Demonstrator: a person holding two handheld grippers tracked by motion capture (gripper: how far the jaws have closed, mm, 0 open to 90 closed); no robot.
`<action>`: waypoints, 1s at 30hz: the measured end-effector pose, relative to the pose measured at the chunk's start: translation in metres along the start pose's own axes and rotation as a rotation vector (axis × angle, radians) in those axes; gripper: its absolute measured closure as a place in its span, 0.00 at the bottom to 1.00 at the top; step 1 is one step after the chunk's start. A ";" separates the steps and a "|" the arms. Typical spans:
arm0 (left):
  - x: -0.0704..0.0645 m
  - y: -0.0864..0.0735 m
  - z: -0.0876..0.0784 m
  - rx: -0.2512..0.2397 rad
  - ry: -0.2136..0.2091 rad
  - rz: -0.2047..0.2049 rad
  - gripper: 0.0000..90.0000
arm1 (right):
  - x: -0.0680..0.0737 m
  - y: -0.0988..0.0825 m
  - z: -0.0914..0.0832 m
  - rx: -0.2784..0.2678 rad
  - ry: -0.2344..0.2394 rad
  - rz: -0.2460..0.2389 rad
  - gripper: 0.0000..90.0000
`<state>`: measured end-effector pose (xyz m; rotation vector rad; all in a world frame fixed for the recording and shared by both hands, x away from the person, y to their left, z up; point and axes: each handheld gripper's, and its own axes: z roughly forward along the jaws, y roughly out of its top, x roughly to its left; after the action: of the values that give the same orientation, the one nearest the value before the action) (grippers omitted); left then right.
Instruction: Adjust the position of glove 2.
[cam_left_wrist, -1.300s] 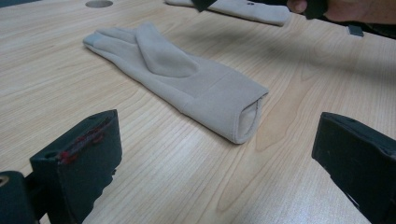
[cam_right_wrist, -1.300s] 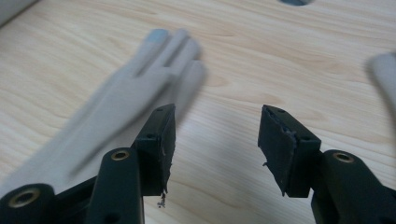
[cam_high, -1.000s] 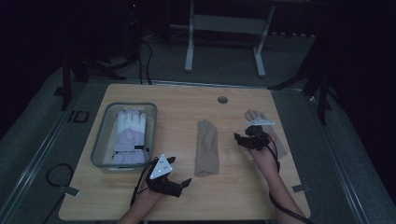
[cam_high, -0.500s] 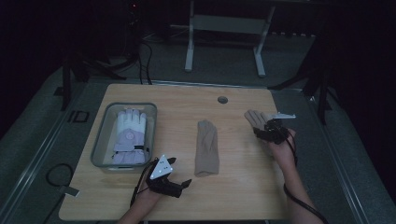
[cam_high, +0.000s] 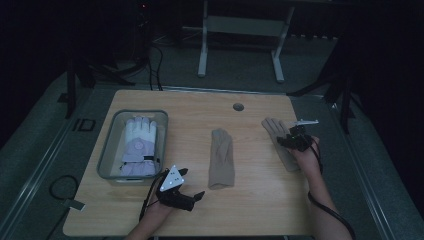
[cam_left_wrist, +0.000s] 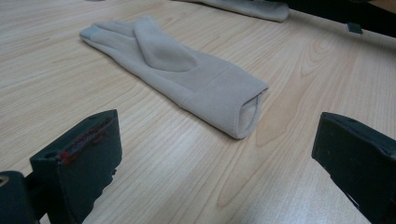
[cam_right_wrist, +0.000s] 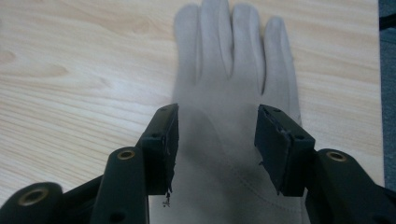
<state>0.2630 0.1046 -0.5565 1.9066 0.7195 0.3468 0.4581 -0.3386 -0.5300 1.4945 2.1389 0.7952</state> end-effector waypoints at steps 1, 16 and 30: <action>0.000 0.000 0.000 0.000 0.001 0.001 0.02 | -0.002 -0.001 0.002 0.003 -0.006 0.005 0.57; 0.001 0.000 -0.002 -0.003 0.017 -0.005 0.02 | -0.004 -0.015 0.000 -0.043 0.002 0.111 0.93; -0.003 0.001 -0.003 -0.010 0.013 0.004 0.02 | 0.053 -0.024 -0.061 -0.146 -0.030 0.182 0.93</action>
<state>0.2589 0.1046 -0.5535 1.8980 0.7215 0.3643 0.3855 -0.3084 -0.5007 1.6285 1.8984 0.9637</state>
